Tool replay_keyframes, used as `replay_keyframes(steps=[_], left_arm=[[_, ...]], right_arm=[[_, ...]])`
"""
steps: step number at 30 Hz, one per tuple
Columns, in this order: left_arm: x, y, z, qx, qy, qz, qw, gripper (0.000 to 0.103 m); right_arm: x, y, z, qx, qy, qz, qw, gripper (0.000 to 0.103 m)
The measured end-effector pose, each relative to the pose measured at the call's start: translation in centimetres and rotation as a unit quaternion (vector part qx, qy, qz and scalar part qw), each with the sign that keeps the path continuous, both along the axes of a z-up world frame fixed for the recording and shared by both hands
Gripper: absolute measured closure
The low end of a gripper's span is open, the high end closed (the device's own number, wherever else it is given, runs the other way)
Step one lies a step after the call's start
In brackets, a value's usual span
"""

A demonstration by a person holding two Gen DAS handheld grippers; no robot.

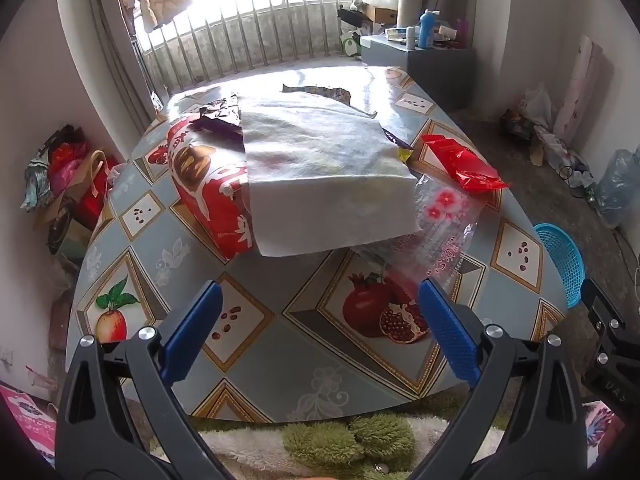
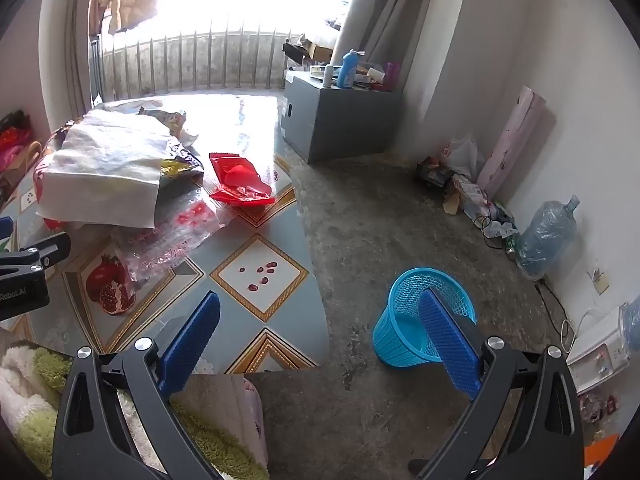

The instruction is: Collect trash

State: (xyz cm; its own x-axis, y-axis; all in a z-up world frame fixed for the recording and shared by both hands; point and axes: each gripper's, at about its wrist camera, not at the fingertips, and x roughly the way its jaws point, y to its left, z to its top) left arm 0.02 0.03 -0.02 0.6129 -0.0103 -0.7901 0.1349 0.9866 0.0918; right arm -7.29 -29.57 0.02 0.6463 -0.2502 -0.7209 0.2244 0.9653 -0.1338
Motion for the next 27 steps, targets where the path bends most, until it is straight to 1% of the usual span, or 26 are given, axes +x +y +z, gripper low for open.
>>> replay_keyframes(steps=[8, 9, 27], left_arm=[[-0.01, -0.39, -0.01, 0.006, -0.002, 0.0, 1.0, 0.009], [-0.01, 0.01, -0.01, -0.003, 0.001, -0.001, 1.0, 0.009], [-0.33, -0.14, -0.26, 0.0, 0.001, -0.001, 1.0, 0.009]], right_arm=[[-0.05, 0.0, 0.17, -0.001, -0.001, 0.0, 1.0, 0.006], [-0.12, 0.04, 0.11, -0.001, -0.002, 0.0, 1.0, 0.006], [-0.18, 0.02, 0.2, 0.0, -0.004, 0.0, 1.0, 0.006]])
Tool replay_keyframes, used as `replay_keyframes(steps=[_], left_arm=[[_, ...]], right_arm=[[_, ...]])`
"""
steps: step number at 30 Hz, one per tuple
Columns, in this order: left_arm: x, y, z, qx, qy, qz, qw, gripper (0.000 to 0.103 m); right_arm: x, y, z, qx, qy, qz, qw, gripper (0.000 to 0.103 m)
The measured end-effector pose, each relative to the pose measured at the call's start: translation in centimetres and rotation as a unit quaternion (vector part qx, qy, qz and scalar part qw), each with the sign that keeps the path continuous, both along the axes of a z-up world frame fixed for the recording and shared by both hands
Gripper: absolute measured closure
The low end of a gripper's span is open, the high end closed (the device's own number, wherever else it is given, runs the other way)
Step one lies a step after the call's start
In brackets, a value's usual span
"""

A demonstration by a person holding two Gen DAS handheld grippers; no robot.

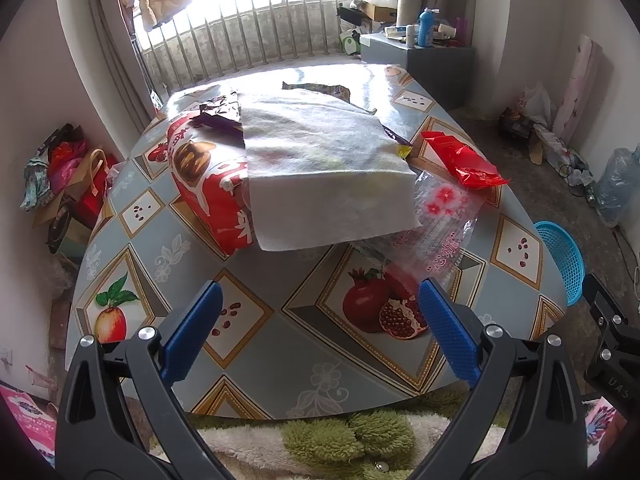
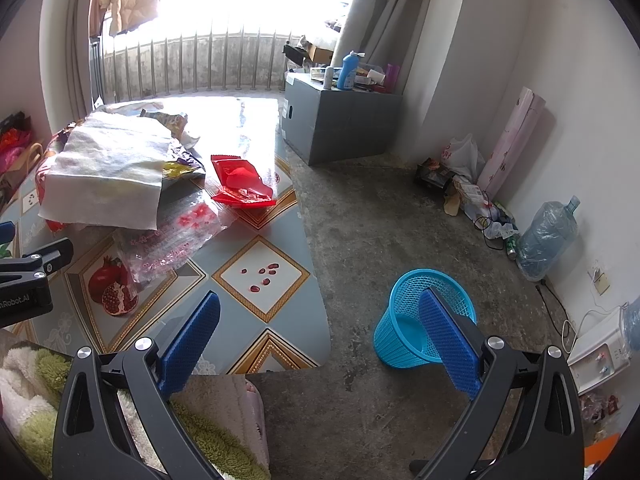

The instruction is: Collect trash

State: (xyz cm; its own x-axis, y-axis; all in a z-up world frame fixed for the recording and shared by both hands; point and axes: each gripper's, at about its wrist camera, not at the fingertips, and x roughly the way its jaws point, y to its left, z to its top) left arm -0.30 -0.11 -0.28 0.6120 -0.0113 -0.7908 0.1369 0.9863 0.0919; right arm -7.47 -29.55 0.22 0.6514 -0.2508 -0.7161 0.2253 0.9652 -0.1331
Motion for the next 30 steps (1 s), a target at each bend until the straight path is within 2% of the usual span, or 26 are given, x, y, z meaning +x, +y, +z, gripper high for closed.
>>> replay_keyframes(steps=[30], left_arm=[[-0.01, 0.19, 0.06, 0.002, 0.001, 0.0, 1.0, 0.009]], right_arm=[[0.02, 0.02, 0.15, 0.001, -0.002, 0.0, 1.0, 0.006]])
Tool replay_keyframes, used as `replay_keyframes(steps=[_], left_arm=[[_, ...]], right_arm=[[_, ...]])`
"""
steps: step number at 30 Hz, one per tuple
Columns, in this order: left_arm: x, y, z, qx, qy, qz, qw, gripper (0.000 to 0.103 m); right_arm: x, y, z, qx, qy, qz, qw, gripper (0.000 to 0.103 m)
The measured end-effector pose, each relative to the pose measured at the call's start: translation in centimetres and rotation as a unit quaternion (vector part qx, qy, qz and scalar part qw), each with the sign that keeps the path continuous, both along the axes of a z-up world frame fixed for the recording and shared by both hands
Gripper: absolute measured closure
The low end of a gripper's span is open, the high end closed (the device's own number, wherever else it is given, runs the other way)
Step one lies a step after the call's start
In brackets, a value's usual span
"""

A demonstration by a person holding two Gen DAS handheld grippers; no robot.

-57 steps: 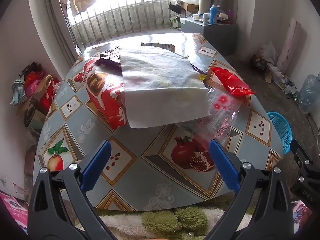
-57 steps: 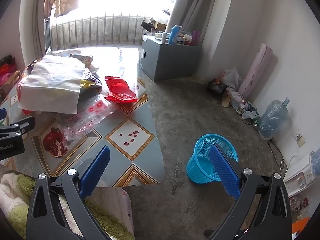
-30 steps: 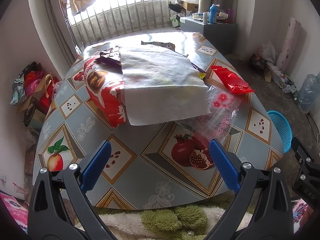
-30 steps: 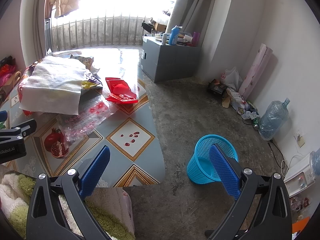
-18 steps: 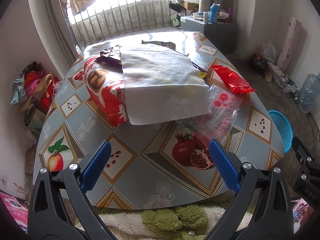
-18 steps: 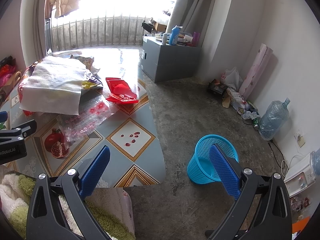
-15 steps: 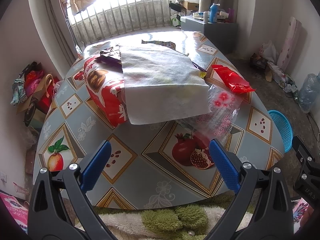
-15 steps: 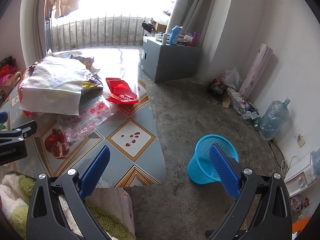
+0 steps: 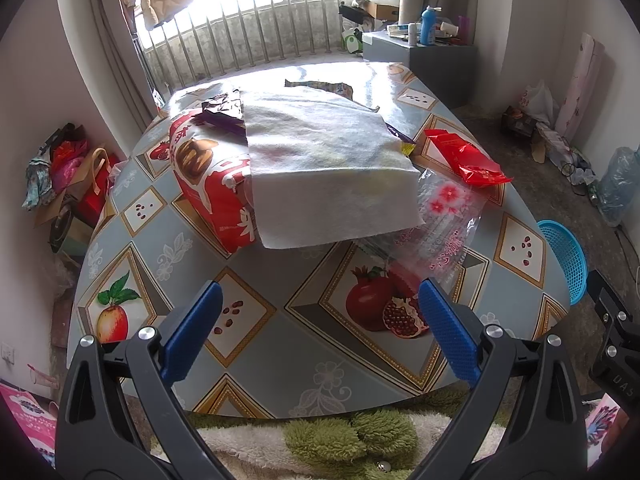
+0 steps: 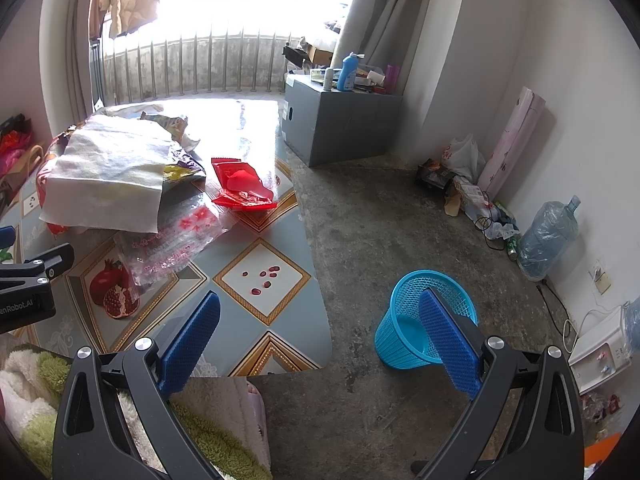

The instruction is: Collect trash

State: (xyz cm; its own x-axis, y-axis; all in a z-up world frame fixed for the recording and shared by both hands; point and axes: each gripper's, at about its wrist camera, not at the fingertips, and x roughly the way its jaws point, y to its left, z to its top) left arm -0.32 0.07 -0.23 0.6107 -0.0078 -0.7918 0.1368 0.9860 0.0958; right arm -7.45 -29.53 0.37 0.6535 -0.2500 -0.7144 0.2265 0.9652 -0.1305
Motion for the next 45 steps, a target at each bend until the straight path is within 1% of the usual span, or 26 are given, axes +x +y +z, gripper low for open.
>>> replay_keyframes(steps=[45], left_arm=[[-0.03, -0.06, -0.03, 0.002, 0.001, -0.001, 1.0, 0.009]], right_arm=[[0.18, 0.11, 0.43, 0.001, -0.002, -0.001, 1.0, 0.006]])
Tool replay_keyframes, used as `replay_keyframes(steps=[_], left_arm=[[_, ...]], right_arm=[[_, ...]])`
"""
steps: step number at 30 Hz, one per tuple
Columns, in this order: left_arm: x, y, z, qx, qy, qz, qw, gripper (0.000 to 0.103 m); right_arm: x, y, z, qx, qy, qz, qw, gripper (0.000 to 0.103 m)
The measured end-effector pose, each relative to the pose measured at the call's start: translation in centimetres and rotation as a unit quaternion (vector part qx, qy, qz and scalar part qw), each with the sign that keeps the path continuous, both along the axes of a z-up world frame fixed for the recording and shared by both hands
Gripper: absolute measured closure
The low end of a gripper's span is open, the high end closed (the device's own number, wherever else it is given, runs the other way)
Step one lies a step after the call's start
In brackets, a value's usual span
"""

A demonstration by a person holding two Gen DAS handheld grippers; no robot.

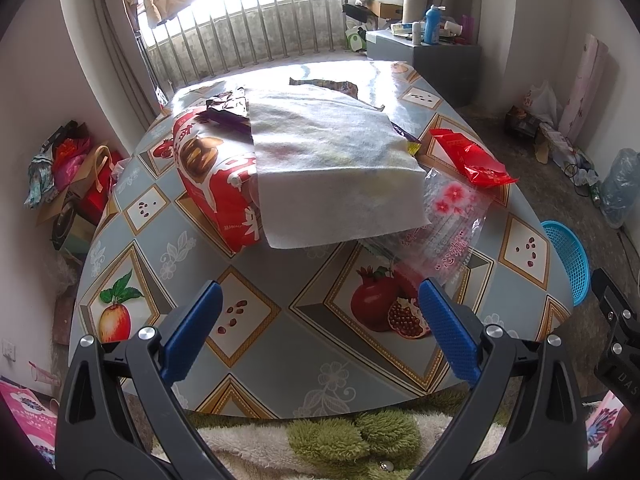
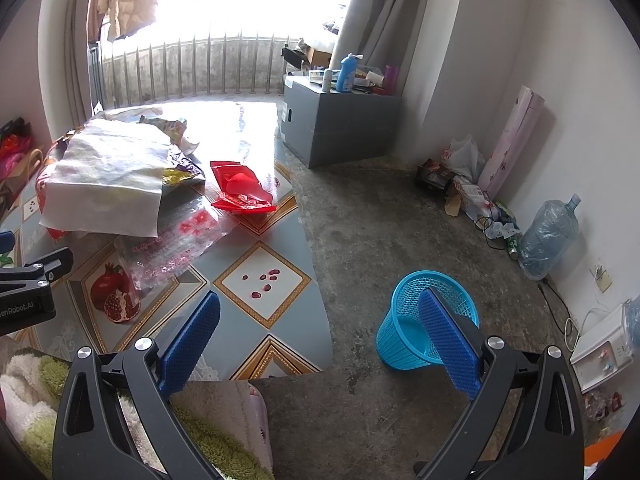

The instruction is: Collect trash

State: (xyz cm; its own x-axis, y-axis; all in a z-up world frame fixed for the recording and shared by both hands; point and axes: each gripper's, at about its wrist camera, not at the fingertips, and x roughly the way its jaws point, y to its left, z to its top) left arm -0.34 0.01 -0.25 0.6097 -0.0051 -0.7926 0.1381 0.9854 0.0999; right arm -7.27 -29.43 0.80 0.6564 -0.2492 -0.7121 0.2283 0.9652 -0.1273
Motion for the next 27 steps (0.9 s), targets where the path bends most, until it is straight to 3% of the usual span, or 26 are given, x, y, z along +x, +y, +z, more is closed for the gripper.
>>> replay_keyframes(steps=[27], left_arm=[[-0.08, 0.69, -0.25, -0.001, 0.002, 0.003, 1.0, 0.009]], right_arm=[[0.27, -0.16, 0.11, 0.004, -0.001, 0.0, 1.0, 0.006]])
